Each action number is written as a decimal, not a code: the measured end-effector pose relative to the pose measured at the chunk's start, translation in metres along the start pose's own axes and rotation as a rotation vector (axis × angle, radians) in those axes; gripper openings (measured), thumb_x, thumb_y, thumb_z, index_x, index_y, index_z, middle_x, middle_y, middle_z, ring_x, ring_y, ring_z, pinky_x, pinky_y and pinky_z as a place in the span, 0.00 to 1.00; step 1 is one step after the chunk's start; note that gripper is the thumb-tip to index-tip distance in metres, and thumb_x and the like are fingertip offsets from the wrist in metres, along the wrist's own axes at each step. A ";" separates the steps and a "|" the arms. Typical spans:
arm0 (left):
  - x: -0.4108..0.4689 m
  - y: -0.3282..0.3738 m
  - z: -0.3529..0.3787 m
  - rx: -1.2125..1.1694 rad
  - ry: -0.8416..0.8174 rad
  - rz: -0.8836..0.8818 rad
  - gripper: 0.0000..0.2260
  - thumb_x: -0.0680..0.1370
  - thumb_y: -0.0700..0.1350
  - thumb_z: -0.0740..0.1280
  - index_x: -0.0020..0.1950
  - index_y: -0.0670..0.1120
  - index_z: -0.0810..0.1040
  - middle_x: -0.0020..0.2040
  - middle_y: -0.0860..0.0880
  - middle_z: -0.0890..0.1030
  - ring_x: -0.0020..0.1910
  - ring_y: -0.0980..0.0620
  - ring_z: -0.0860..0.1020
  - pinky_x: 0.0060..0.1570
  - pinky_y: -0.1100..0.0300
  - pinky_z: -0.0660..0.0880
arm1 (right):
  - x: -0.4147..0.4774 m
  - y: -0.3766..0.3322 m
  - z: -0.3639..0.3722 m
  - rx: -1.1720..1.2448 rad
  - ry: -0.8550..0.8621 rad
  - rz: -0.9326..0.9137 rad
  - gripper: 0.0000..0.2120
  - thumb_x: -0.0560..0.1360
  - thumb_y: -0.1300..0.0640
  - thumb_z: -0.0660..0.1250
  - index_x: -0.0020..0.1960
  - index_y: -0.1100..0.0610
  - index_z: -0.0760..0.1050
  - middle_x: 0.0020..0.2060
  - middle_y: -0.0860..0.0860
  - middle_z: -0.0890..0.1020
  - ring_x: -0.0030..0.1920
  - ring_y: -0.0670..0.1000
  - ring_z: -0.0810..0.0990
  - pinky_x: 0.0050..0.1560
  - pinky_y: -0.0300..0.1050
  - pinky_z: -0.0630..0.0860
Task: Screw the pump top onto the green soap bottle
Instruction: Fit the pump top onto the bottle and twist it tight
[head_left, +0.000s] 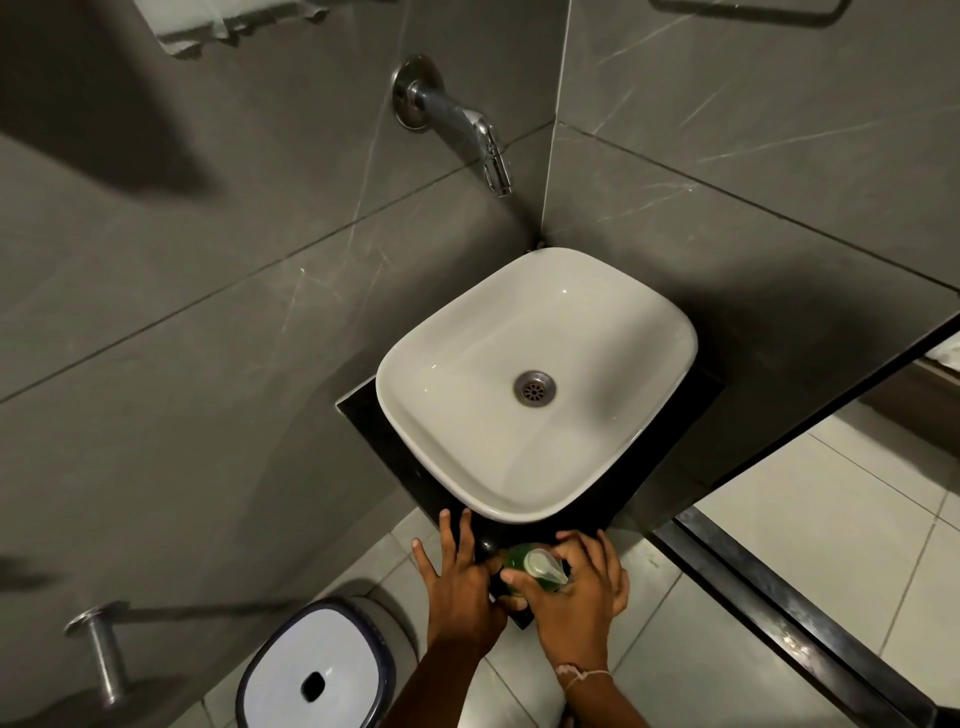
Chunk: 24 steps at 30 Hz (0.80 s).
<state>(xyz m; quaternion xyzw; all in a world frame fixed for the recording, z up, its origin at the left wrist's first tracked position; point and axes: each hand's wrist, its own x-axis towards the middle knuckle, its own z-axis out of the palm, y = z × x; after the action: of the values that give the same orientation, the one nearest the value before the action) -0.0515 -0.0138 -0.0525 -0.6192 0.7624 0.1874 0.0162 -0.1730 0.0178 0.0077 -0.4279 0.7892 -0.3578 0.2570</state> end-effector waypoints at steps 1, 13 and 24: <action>0.000 0.000 0.000 -0.008 0.003 -0.004 0.20 0.67 0.52 0.70 0.59 0.58 0.76 0.79 0.48 0.41 0.73 0.44 0.27 0.68 0.31 0.30 | -0.001 -0.002 0.001 0.007 0.005 0.011 0.21 0.52 0.39 0.78 0.36 0.37 0.68 0.55 0.42 0.77 0.72 0.54 0.63 0.71 0.64 0.50; 0.000 -0.001 0.002 0.009 0.012 -0.003 0.19 0.66 0.54 0.70 0.57 0.59 0.77 0.80 0.48 0.44 0.74 0.43 0.28 0.66 0.34 0.24 | 0.006 0.001 -0.007 -0.019 -0.013 -0.100 0.16 0.53 0.37 0.75 0.37 0.35 0.73 0.52 0.40 0.78 0.71 0.52 0.63 0.70 0.64 0.54; 0.001 -0.001 0.001 0.023 -0.005 0.003 0.24 0.66 0.58 0.71 0.62 0.60 0.74 0.79 0.48 0.42 0.73 0.44 0.26 0.65 0.35 0.22 | 0.008 0.007 -0.013 -0.031 -0.099 -0.122 0.23 0.60 0.54 0.80 0.44 0.31 0.76 0.58 0.35 0.73 0.74 0.50 0.57 0.73 0.66 0.47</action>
<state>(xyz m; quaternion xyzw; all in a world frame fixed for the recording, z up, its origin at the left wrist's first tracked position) -0.0511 -0.0149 -0.0539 -0.6175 0.7653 0.1801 0.0252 -0.1900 0.0178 0.0092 -0.4964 0.7534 -0.3389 0.2664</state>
